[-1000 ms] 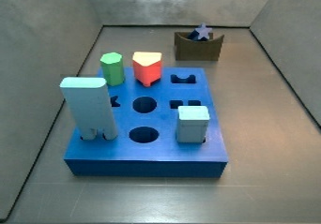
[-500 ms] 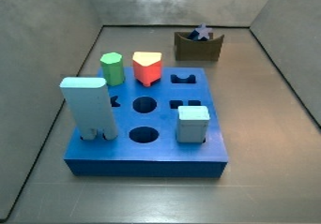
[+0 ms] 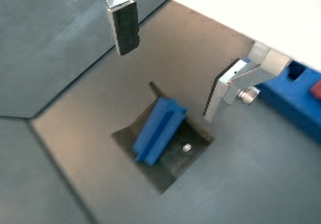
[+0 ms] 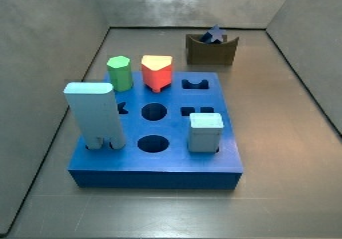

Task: Pick up the star object. Move up. Place the star object on the fixture. Regrasp the star object. Move to above the board. Insert the star object.
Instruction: Regrasp the star object.

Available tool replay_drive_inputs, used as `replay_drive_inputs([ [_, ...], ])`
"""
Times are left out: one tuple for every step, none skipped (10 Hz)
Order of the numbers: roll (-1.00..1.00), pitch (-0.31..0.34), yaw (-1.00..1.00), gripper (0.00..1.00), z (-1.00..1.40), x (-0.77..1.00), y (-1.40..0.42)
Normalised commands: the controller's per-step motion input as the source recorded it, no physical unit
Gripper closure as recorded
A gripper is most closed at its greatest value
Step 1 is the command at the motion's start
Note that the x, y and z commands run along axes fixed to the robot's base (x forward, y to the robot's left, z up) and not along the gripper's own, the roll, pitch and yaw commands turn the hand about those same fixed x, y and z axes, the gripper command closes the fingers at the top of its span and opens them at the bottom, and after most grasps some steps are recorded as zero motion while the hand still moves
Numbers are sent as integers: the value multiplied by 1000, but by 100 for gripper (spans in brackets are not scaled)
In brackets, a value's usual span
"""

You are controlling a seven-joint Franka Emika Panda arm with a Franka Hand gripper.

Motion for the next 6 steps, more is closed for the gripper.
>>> replay_drive_inputs([
  [1000,-1,18,0,-8,21,-21],
  [1000,4,19,0,-8,29,-23],
  [1000,29,25,0,-1,40,-29],
  [1000,40,29,0,-6,52,-27],
  [1000,73,41,0,-12,67,-31],
  [1000,105,58,0,-12,80,-35],
])
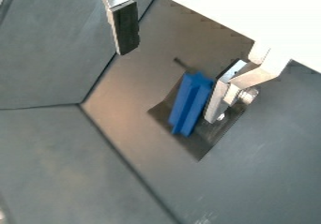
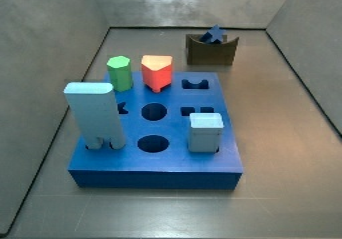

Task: Pick up the star object. Move up. Place the star object on the fixture. Regrasp the star object. Move to above the board. Insert the star object.
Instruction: Regrasp the star object.

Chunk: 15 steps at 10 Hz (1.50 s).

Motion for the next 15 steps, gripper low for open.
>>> replay_drive_inputs([
  [792,130,80,0,-10,88,-39],
  [661,132,92,0,-13,91,-42],
  [418,128,119,0,-16,90,-36],
  [288,111,138,0,-6,85,-30],
  [210,74,156,0,-7,68,-29],
  [240,10,139,0,-1000,30,74],
  [224,-11,141,0,-1000,34,73],
  [197,-39,130,0,-1000,43,67],
  [136,-66,103,0,-1000,55,60],
  [103,-86,83,0,-1000,62,58],
  [82,-105,56,0,-1000,72,56],
  [84,-108,39,0,-1000,76,52],
  [82,-100,10,0,-1000,87,45],
  [77,-92,-8,0,-1000,98,43],
  [76,-77,-21,0,-1000,103,39],
])
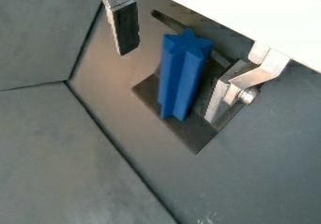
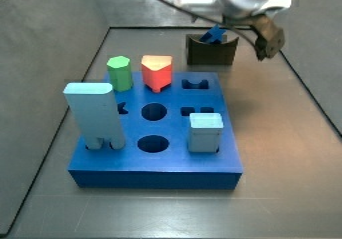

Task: Pick up the star object. Move up. Place the star object on the fixture. Regrasp the star object. Move to above the board. Insert the star object.
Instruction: Regrasp the star object, then move to above the board.

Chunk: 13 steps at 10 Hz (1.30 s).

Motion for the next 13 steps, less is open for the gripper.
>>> replay_drive_inputs([
  [79,-58,-30,0,-915,107,27],
  [76,-43,-34,0,-771,100,17],
  [74,-28,-31,0,-633,86,15],
  [71,-25,-23,0,-494,77,10],
  [68,-26,-7,0,-317,67,9],
  [57,-7,4,0,-182,29,4],
  [0,0,0,100,0,0,0],
  [-12,-279,-45,100,1000,195,99],
  [-14,-269,-57,100,1000,191,99],
  [-8,-236,-119,100,1000,176,96],
  [-3,-198,-169,100,1000,165,95],
  [3,-148,-212,100,1000,155,95],
  [6,-108,-226,100,1000,148,95],
])
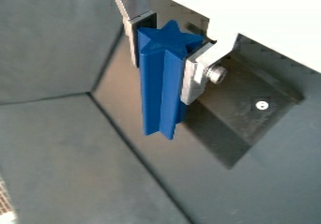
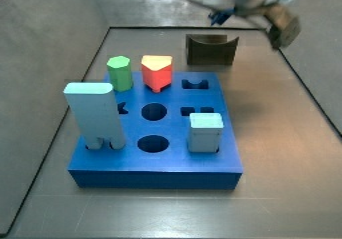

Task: Pick up the star object. Move up. Place the star object on the fixture. Regrasp the star object. Move to above the board. Insert the star object.
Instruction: Move to above the board.

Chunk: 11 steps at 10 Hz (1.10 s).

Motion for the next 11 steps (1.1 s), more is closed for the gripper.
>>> replay_drive_inputs([
  [7,-79,-228,100,1000,140,95],
  [13,-11,-210,100,1000,122,93],
  [15,16,-200,100,1000,113,91],
  [18,67,-164,100,1000,98,87],
  [16,101,-135,100,1000,90,84],
  [7,137,-90,100,1000,81,78],
  [0,162,-55,100,1000,76,73],
  [-6,194,-4,100,824,57,41],
  [-9,207,19,100,701,50,23],
  [-21,218,65,100,460,45,4],
  [-28,222,95,100,287,39,-6],
])
